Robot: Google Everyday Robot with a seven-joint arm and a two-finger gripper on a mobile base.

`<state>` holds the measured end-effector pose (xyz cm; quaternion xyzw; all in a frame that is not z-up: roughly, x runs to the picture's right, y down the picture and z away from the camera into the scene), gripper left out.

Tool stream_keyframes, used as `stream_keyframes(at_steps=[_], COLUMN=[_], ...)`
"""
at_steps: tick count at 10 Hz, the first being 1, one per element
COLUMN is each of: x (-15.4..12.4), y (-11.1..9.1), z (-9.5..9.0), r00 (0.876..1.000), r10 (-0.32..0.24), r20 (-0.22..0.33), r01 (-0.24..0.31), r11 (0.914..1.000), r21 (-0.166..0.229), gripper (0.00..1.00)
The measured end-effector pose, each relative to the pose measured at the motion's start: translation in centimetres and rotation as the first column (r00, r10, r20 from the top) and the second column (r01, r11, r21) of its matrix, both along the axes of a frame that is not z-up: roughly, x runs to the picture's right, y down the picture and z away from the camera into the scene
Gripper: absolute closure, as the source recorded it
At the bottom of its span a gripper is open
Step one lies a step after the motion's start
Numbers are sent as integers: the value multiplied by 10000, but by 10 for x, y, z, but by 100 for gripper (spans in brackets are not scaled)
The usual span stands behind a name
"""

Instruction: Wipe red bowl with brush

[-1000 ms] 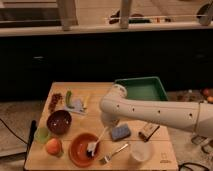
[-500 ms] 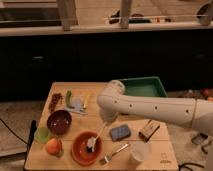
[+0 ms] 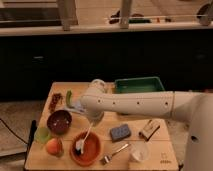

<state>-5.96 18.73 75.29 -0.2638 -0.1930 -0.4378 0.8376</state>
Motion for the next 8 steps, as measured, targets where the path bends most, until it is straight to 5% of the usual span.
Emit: stream_keyframes(at_steps=[8], x=[96], y=[17], z=[14], r00=[9877], r10=[938], r20=[-1255], r01=[-1018], r11=[9931], r21=[-589], gripper=[100])
